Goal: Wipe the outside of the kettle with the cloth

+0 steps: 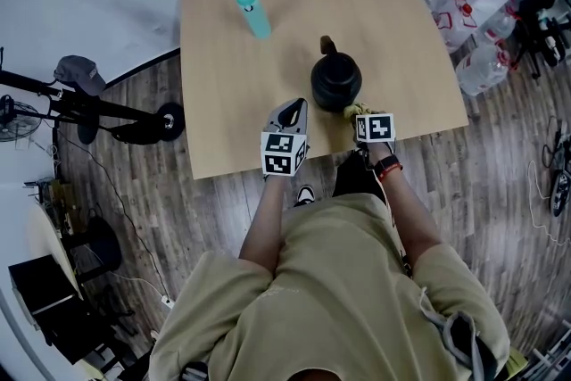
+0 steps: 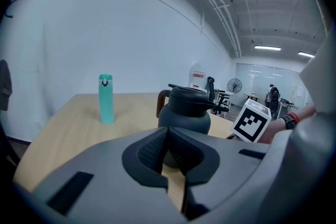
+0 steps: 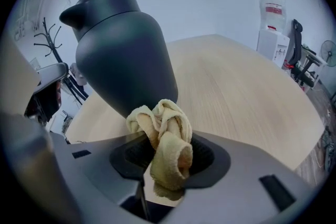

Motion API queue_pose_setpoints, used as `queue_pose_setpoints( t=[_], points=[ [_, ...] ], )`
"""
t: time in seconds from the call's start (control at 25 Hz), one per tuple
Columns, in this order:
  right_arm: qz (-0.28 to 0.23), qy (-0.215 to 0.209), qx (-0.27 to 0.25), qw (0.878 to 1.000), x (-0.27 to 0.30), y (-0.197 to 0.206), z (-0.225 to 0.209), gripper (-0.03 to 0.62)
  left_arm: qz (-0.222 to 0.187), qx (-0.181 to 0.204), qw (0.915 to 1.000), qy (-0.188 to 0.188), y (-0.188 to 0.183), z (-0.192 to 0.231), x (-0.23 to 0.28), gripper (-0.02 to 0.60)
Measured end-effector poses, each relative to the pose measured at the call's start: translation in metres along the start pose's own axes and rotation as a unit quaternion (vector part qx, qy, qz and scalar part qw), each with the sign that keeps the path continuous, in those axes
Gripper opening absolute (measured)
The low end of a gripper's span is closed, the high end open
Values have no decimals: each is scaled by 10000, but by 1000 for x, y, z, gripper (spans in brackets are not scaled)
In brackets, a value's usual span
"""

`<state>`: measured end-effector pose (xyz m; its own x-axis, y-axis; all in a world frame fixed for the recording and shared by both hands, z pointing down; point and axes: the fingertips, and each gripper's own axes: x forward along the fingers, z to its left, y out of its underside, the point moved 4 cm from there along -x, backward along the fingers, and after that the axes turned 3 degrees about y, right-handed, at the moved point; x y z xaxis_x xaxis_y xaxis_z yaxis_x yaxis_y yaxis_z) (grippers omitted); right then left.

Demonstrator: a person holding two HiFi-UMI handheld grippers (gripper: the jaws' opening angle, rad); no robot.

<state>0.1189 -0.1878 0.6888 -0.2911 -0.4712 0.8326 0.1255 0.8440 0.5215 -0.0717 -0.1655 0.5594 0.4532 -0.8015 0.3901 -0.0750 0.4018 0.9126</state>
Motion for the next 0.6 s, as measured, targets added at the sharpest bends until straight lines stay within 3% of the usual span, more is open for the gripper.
queue_pose_setpoints(
  t=[0.36,0.6],
  points=[
    [-224,450,-195,9985,0,-23,-23,173,19,53,9999,-112,-3,7,1,25],
    [-922,425,149,9947,-35,-53,-32,173,-54,12,9997,-224,-27,12,-5,25]
  ],
)
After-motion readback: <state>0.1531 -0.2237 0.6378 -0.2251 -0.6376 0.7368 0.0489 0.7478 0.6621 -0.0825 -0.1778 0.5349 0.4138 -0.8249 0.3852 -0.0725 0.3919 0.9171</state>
